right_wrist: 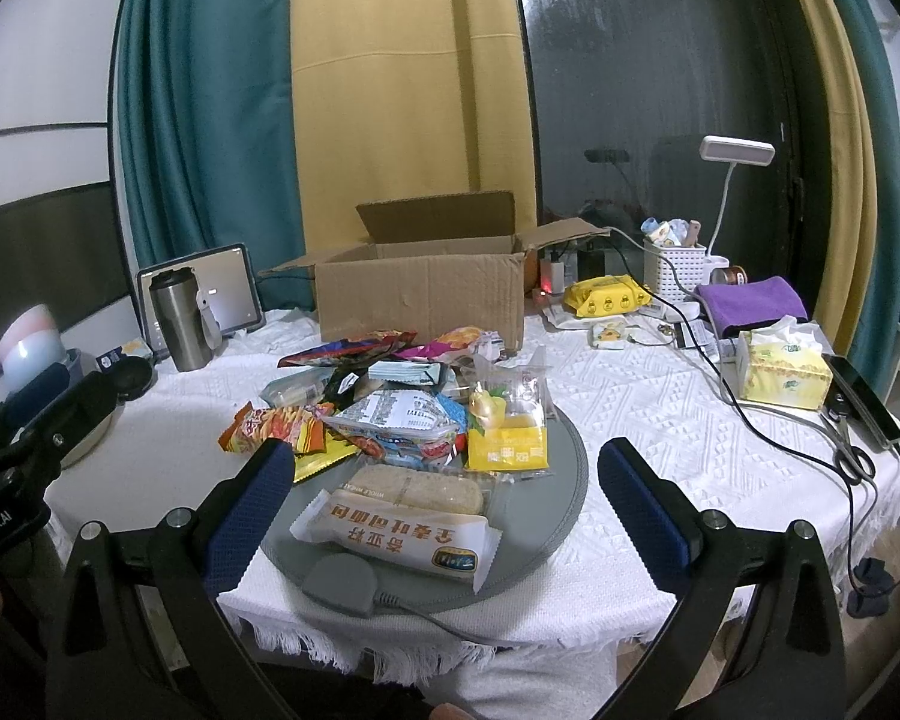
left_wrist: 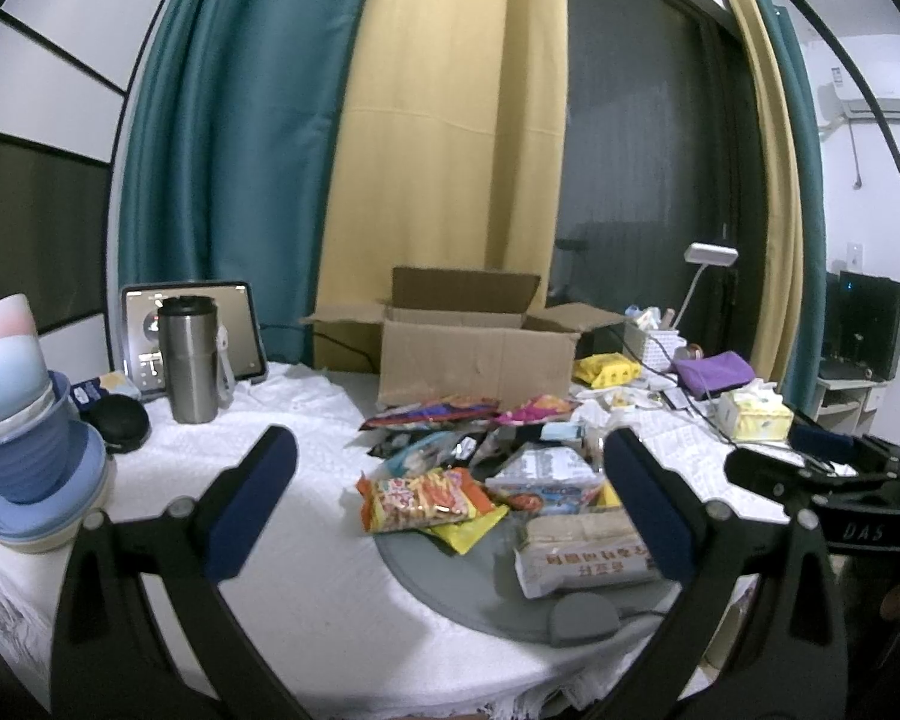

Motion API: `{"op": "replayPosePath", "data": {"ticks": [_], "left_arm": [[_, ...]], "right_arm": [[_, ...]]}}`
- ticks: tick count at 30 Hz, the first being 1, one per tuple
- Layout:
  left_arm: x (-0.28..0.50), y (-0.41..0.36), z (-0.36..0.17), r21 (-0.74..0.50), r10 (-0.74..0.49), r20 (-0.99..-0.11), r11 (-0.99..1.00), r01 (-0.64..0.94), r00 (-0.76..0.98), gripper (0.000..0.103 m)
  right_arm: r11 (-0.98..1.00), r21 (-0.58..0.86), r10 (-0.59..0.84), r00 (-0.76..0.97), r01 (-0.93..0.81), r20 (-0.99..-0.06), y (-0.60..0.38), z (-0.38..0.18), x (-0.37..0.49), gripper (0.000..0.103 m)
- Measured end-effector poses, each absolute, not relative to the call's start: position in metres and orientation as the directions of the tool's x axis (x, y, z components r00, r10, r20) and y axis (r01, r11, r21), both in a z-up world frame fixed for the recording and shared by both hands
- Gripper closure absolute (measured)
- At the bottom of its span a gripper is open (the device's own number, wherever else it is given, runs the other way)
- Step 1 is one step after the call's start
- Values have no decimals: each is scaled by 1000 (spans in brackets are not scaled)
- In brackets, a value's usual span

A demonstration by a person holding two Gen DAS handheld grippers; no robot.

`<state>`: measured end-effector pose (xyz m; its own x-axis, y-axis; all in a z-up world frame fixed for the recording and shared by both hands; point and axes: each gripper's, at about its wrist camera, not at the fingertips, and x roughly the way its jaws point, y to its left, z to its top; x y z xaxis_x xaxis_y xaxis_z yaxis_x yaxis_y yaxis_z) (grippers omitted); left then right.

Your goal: Organize snacks

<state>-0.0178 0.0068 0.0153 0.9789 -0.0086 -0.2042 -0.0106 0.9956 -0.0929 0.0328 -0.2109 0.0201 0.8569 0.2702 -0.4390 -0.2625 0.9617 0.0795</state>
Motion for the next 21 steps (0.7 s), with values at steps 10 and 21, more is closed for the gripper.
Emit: {"op": "replayPosePath", "data": {"ticks": [10,21], "left_arm": [[-18,8,19,-94,-8,-202,995,-11,979,0],[-12,9,17,-97,-9,-222,995,-13,975,0]], "right_arm": [[962,79,270,857,-263,-439,-211,21,33,0],[958,65,278,853,-279,-441,-211,19,32,0]]}}
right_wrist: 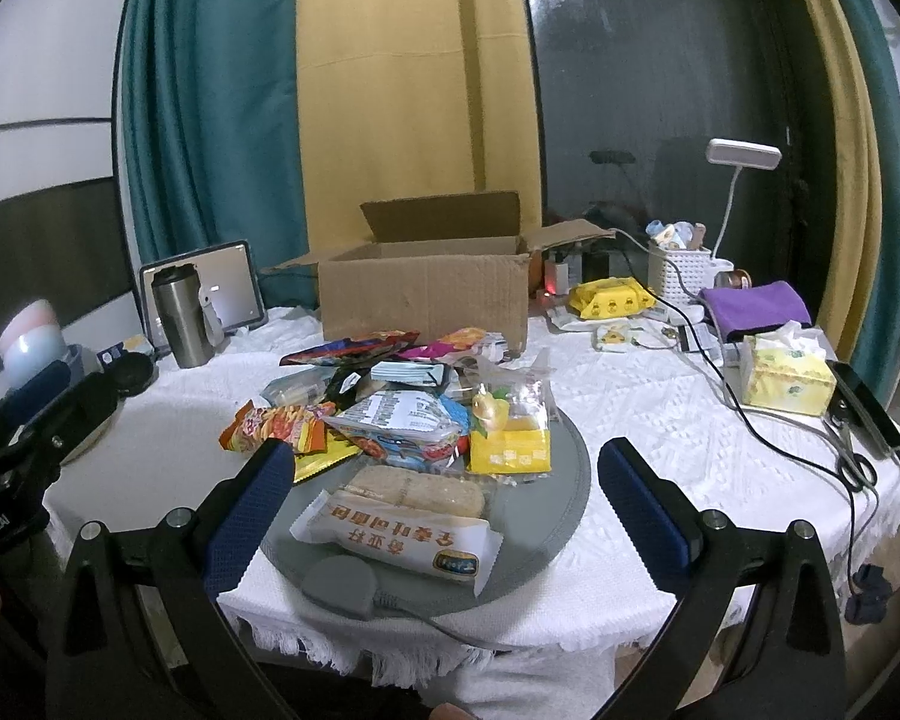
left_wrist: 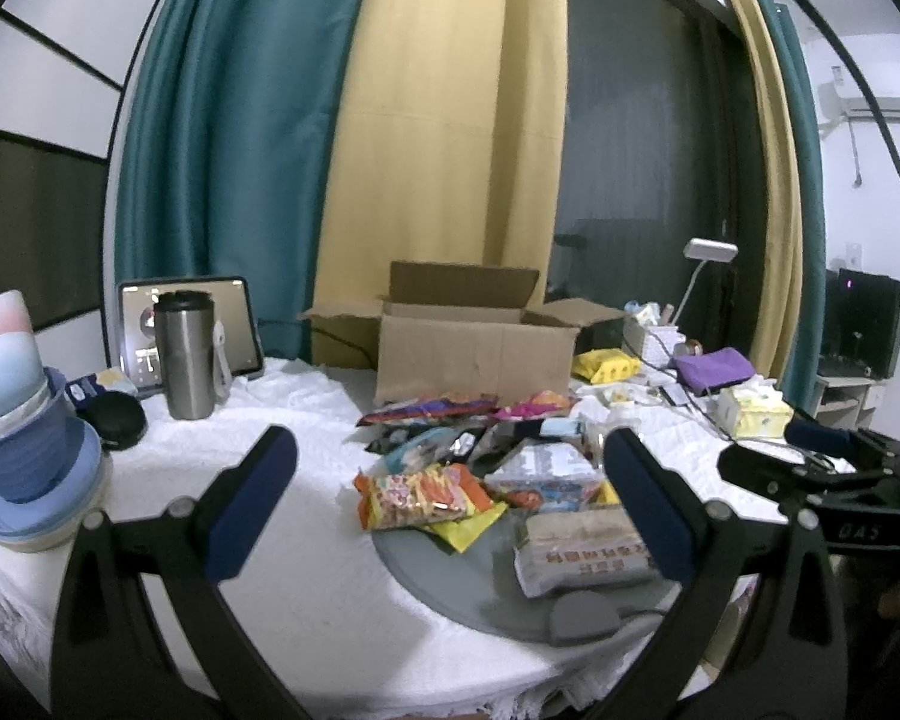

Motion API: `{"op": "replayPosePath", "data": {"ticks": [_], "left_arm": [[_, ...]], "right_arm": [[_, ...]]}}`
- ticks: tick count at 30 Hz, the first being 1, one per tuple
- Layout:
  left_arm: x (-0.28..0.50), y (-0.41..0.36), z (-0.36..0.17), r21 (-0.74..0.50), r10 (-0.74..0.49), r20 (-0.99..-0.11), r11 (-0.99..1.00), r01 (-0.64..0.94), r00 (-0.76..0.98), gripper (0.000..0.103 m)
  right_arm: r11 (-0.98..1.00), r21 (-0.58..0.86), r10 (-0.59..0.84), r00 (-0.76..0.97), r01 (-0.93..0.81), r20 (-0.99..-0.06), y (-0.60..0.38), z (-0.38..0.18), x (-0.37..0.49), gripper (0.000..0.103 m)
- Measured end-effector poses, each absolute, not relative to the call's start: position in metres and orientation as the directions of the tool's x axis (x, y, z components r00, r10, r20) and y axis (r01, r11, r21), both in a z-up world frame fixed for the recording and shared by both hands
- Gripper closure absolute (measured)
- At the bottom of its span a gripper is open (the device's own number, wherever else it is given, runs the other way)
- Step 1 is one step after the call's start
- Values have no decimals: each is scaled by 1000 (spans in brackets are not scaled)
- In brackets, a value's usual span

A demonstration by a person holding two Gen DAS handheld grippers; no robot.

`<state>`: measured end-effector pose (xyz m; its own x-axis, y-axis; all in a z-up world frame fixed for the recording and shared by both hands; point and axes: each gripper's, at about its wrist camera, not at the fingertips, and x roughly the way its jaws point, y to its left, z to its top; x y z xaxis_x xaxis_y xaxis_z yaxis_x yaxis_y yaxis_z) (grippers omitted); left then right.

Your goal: Organize snacks

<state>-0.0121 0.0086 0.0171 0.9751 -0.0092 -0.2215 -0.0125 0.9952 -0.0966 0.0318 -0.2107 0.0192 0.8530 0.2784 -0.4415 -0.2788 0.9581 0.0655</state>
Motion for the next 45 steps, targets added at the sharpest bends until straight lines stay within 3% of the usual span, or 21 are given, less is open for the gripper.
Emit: {"op": "replayPosePath", "data": {"ticks": [11,41,45], "left_arm": [[50,23,-19,-104,25,-381,992,-70,924,0],[222,25,-55,-9,36,-652,998,-56,757,1],[235,27,-63,18,43,-692,999,-42,720,15]], "right_arm": [[960,67,266,804,-273,-531,-207,-6,79,0],[968,173,250,682,-181,-687,-245,-64,222,0],[961,197,278,651,-196,-706,-243,-71,233,0]]}}
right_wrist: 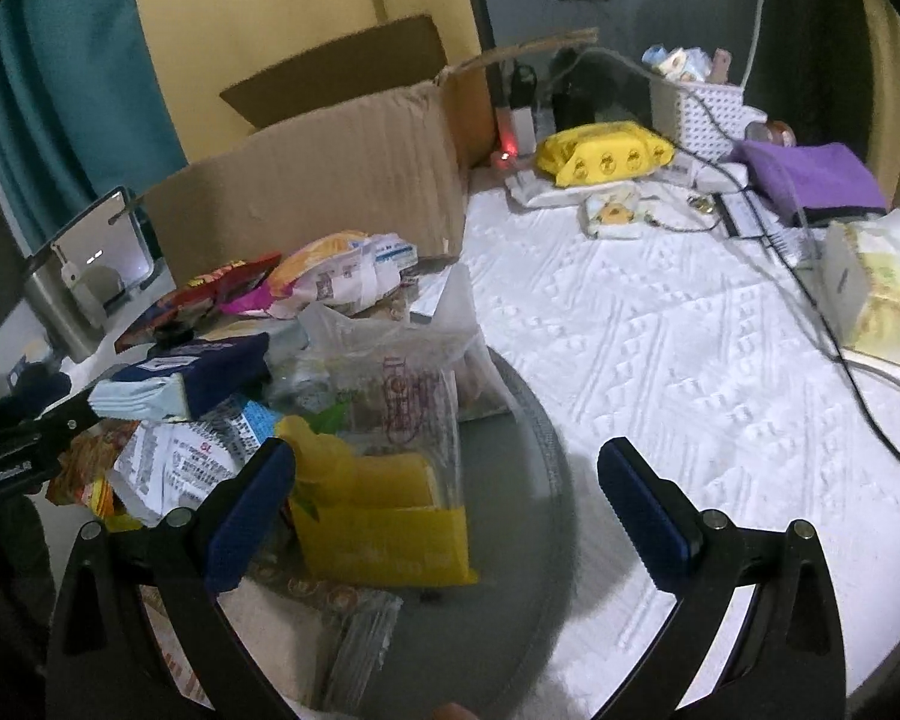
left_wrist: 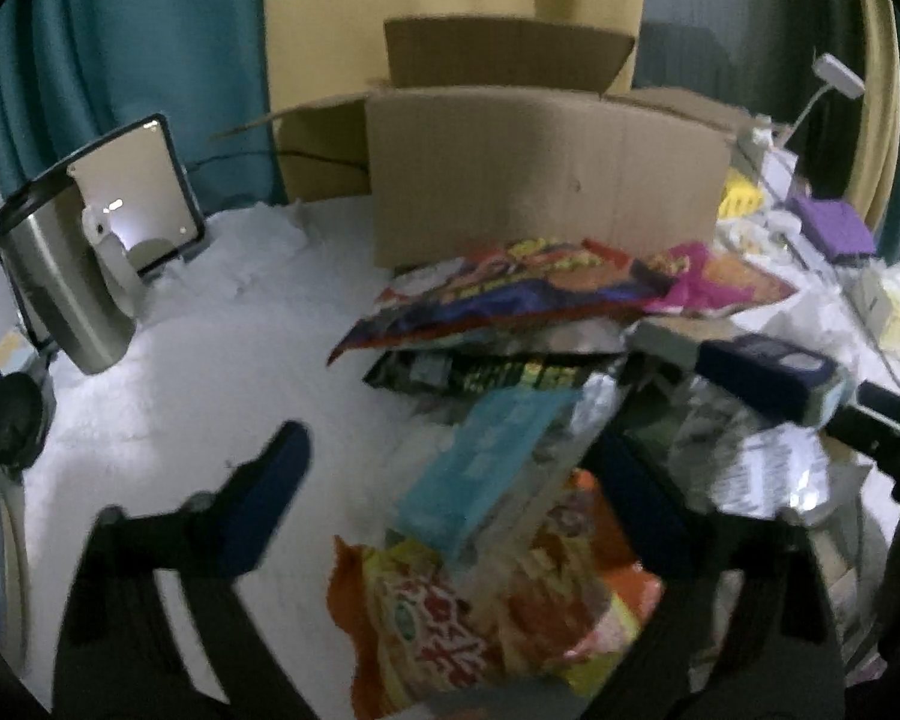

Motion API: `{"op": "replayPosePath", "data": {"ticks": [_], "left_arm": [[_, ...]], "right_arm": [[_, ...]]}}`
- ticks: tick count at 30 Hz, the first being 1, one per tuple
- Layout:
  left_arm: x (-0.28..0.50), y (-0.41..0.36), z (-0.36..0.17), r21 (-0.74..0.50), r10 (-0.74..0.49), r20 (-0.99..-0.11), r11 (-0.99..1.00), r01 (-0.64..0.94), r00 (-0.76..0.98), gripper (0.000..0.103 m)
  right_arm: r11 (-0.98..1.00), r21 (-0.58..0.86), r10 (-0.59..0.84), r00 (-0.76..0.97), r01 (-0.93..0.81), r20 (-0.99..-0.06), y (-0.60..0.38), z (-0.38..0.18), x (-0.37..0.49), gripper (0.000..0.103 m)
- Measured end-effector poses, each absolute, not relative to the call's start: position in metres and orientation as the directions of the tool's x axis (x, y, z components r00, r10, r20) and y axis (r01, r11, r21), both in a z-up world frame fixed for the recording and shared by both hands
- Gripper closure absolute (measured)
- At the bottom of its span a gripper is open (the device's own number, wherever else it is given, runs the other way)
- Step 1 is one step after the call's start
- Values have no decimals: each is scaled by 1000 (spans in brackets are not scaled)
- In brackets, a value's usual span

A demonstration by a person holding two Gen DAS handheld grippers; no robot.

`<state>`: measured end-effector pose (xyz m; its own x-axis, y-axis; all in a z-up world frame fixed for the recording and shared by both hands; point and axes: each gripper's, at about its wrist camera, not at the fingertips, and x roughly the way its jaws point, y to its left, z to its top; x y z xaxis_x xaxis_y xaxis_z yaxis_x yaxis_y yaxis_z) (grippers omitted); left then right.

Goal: Organize snacks
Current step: 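Grasp the clear yellow-snack bag with right gripper while left grasps a blue packet, then lift both packets into the cardboard box and open both grippers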

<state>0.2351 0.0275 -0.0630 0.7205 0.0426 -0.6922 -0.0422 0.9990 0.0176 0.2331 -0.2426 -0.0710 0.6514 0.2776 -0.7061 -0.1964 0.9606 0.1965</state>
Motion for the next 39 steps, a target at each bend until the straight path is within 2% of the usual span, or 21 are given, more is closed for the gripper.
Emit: {"op": "replayPosePath", "data": {"ticks": [2,4,7,10,12,13,16,17,21,31,39], "left_arm": [[239,31,-69,-3,19,-717,1000,-30,696,20],[243,33,-74,-15,2,-738,1000,-20,675,36],[244,38,-81,-24,1,-751,999,-29,661,43],[245,42,-80,-22,-5,-747,1000,-17,664,51],[244,44,-77,-21,-11,-738,1000,-7,674,56],[243,45,-76,-20,-12,-734,1000,-5,679,59],[239,51,-69,-34,-19,-717,999,-8,697,65],[236,53,-67,-41,-22,-711,999,-10,703,66],[231,61,-56,-84,-47,-688,996,-15,724,71],[219,83,-15,-245,-164,-591,969,18,790,75],[213,81,30,-252,-188,-477,965,71,858,75]], "right_arm": [[956,211,294,635,-205,-714,-241,-74,238,0],[952,219,305,625,-213,-719,-240,-75,241,1],[944,236,330,613,-231,-718,-239,-76,244,6],[934,242,354,595,-262,-721,-234,-76,243,20],[928,234,367,592,-291,-718,-229,-74,241,36],[923,233,375,590,-305,-715,-226,-73,240,41],[923,213,371,594,-321,-714,-221,-71,238,46],[923,210,370,599,-322,-710,-221,-69,237,59],[926,195,364,633,-322,-683,-226,-57,233,70],[921,174,378,691,-348,-617,-229,-21,225,77],[914,171,399,743,-367,-538,-223,13,233,78]]}}
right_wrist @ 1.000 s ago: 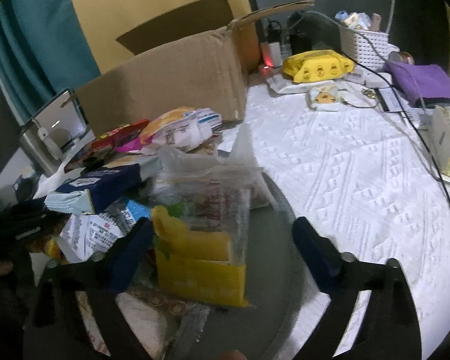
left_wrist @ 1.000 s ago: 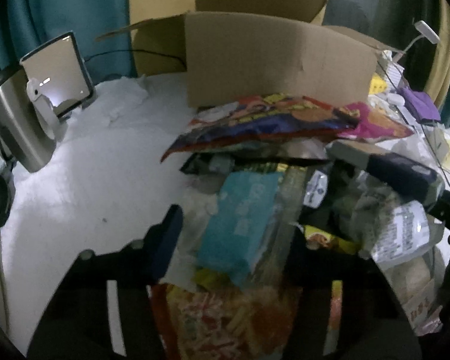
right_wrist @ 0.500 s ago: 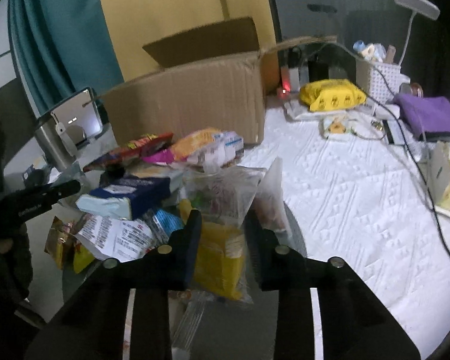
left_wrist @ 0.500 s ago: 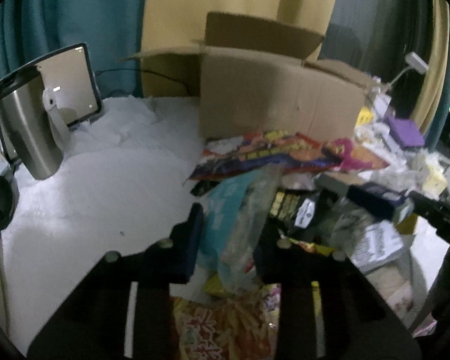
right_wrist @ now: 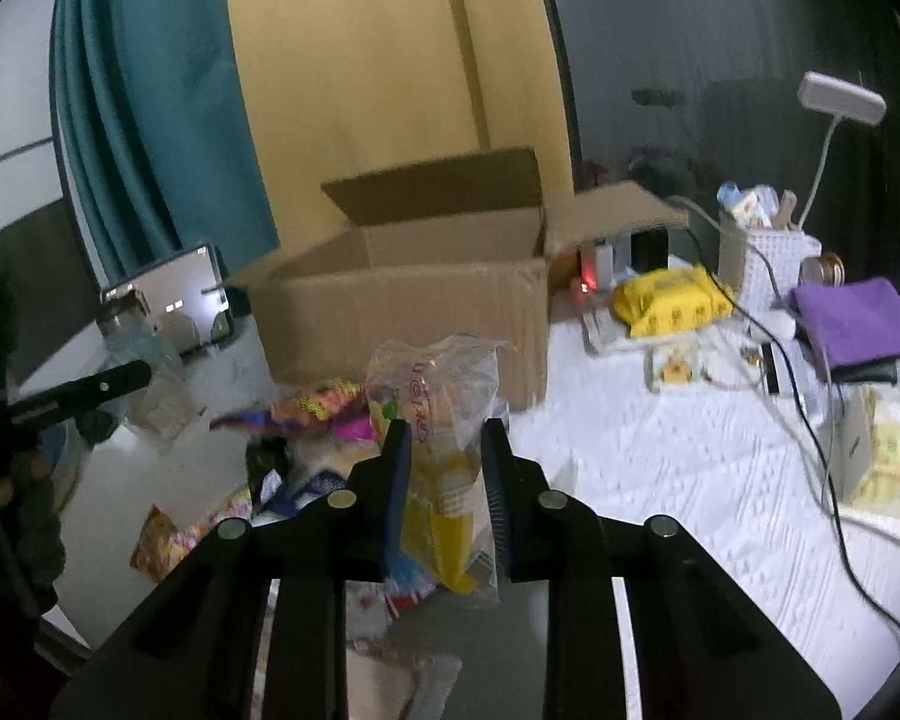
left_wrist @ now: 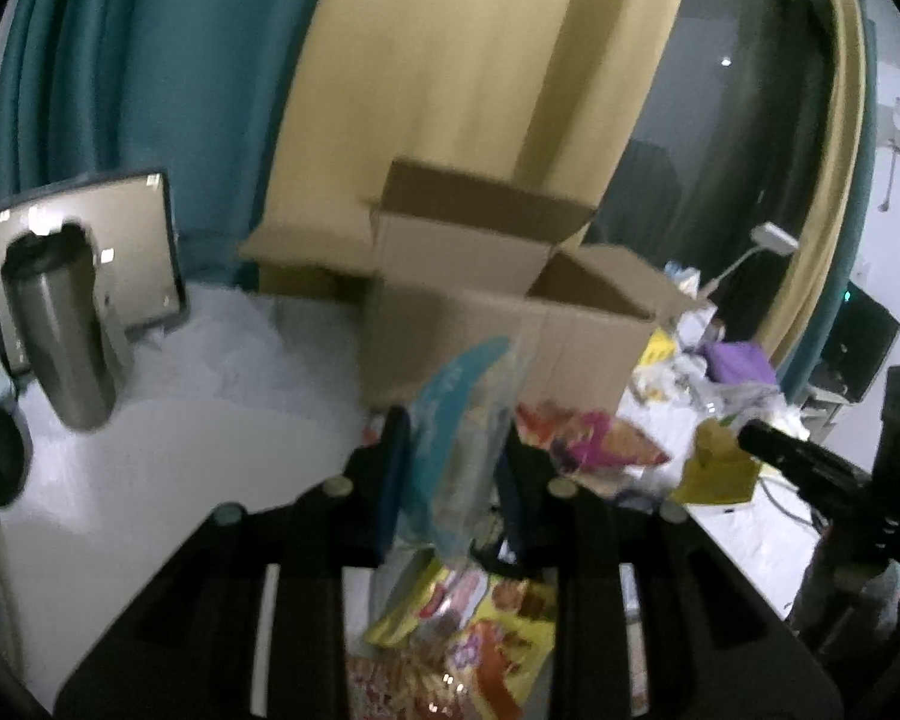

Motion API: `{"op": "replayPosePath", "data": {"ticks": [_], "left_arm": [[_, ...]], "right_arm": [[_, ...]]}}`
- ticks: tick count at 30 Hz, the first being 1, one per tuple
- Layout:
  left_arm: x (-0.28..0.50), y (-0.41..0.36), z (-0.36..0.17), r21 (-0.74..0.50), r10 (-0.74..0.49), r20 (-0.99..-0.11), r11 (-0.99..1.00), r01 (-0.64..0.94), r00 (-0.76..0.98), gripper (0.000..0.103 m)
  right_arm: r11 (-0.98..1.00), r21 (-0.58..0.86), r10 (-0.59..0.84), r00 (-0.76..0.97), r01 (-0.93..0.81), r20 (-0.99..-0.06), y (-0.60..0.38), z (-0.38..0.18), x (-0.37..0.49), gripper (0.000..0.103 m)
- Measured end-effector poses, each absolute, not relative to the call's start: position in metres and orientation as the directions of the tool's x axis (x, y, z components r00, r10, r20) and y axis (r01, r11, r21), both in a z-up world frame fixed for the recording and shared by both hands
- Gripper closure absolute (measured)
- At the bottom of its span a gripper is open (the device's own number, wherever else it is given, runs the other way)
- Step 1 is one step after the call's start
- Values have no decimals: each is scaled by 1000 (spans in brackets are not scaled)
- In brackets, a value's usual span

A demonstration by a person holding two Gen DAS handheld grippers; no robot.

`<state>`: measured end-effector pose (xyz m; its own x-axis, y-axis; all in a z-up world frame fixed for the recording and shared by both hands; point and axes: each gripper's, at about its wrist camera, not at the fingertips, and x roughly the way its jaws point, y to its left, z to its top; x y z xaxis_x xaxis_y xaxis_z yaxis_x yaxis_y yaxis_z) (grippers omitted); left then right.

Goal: Organize snacks
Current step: 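Lift both packets into the cardboard box and open both grippers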

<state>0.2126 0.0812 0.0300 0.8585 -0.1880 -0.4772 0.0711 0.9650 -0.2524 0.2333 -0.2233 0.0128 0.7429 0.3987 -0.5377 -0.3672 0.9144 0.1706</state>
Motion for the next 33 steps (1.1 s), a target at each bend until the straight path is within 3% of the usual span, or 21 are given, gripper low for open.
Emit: {"op": "replayPosePath", "data": {"ticks": [18,25,33], "left_arm": [[294,84,86,-271,-291,-325,940,206,900,75],[338,81,91,-246,-287,-321,946,213,903,75],[394,87,85,-314,-327,-349,924,219,878,75]], "right_arm": [[911,96,401,811,-400,-426,-202,69,304,77],[914,76,396,832,-399,-388,-193,84,345,77],[915,88,395,826,-394,-403,-176,82,392,77]]}}
